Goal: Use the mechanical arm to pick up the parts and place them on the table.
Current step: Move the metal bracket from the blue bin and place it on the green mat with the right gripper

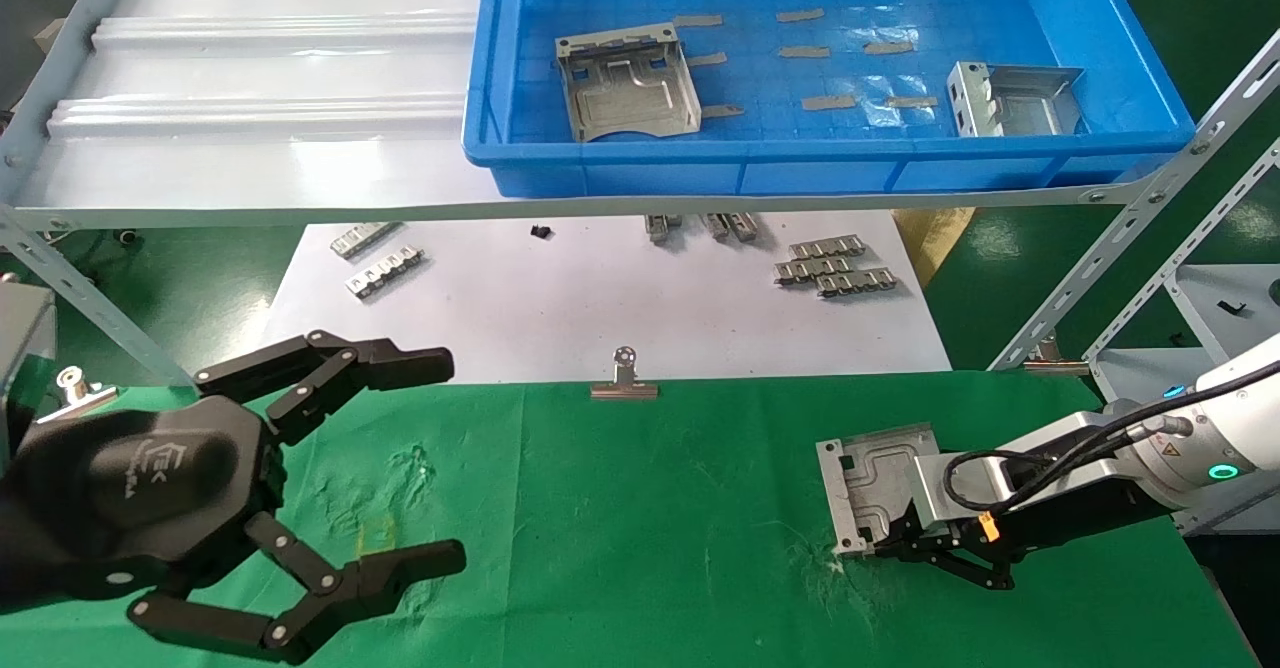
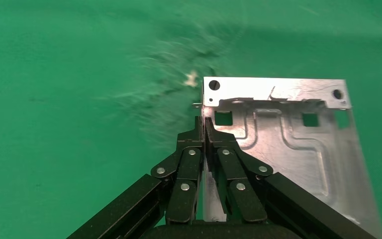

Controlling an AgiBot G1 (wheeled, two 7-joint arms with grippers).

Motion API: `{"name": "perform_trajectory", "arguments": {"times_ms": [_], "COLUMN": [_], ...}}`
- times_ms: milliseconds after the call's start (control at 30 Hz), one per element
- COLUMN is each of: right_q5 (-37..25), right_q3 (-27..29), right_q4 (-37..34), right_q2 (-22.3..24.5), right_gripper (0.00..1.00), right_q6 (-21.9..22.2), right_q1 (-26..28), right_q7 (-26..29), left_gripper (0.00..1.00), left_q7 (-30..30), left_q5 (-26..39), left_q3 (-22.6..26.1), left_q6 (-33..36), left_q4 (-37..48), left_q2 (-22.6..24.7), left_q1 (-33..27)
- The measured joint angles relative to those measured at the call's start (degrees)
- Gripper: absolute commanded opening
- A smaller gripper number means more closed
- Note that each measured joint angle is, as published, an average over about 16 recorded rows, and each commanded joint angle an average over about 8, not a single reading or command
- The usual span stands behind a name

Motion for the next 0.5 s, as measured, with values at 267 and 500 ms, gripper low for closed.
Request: {"name": "perform_trajectory", "arguments": {"times_ms": [267, 500], "right_q5": [0.37, 4.40], "right_q3": [0.37, 2.40], "right_q4": [0.82, 2.14], "right_q2": [0.32, 1.44], "right_gripper": [1.00, 1.00], "right_q6": [0.42, -1.98], "right_q1": [0.55, 1.48], "right_q7": [0.35, 2.10], "left_gripper": [1.00, 1.00], "left_q7": [0.00, 0.00], "left_q5": [0.00, 0.00], "left_q3": [0.00, 0.00], "left_q6": [0.00, 0.00], "left_q4": [0.00, 0.00], "left_q2": [0.00, 0.00], "left_q1": [0.00, 0.00]}}
